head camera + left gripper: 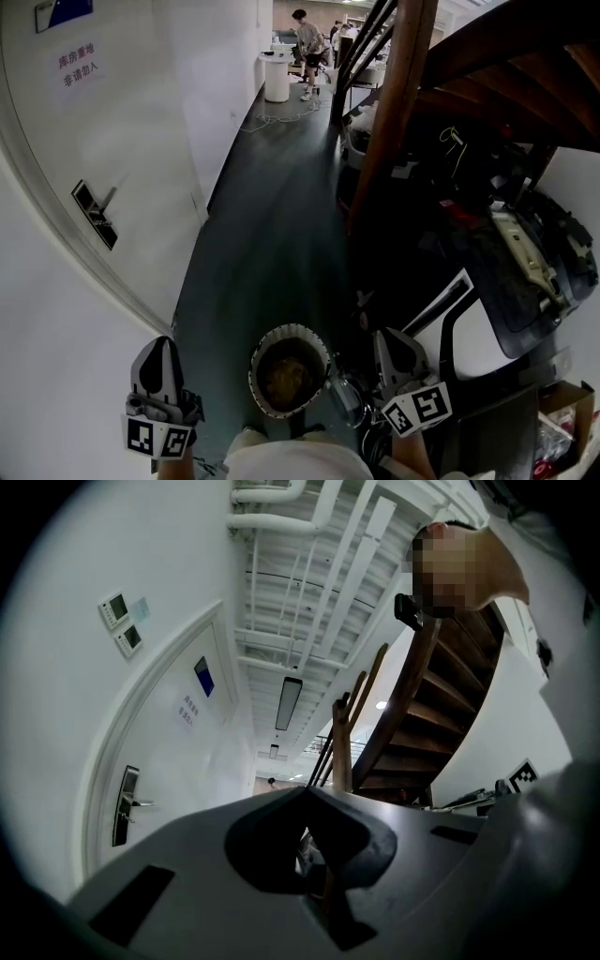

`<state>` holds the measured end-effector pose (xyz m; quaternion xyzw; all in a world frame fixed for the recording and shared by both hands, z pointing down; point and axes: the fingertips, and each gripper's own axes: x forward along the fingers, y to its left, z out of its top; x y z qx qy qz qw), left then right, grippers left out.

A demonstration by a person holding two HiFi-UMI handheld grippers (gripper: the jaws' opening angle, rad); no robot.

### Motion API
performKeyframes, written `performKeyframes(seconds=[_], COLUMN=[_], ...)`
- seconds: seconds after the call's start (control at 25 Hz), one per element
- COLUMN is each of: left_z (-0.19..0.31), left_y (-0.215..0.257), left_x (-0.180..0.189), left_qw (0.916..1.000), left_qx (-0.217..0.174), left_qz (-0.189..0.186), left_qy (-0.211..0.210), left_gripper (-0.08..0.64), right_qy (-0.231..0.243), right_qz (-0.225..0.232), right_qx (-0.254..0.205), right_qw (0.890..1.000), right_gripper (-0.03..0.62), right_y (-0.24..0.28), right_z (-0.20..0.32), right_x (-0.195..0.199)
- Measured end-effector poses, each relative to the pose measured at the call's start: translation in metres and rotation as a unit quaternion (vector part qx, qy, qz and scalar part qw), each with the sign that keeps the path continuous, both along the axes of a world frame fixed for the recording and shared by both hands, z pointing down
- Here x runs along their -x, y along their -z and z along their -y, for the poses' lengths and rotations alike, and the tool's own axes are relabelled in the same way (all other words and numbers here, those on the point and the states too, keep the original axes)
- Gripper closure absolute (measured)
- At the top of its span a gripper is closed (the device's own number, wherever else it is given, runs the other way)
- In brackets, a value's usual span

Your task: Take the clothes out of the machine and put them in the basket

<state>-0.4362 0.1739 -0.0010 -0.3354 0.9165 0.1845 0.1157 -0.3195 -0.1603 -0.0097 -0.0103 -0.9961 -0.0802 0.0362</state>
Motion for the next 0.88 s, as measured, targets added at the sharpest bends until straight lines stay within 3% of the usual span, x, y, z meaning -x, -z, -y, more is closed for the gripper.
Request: performKeyframes(seconds=[0.24,0.88], left_z=[-0.005,-0.014], left_y=[0.001,-0.012], left_x=[0.0,-0.02], left_qw=[1.0,0.9996], left_qx=[0.001,0.011], left_qz=[0.0,-0.025], left_qy=[0.004,0.008], left_gripper=[0.546,0.546], right_qy=[-0.008,0.015], right_qz=[0.021,0.009], right_qx=[-0.023,-0.01], right_qw=[0.999,1.0], right_gripper=[0.578,0.578], right_y=[0.007,-0.009], right_z=[-0.008,-0.023], right_x=[0.008,0.003])
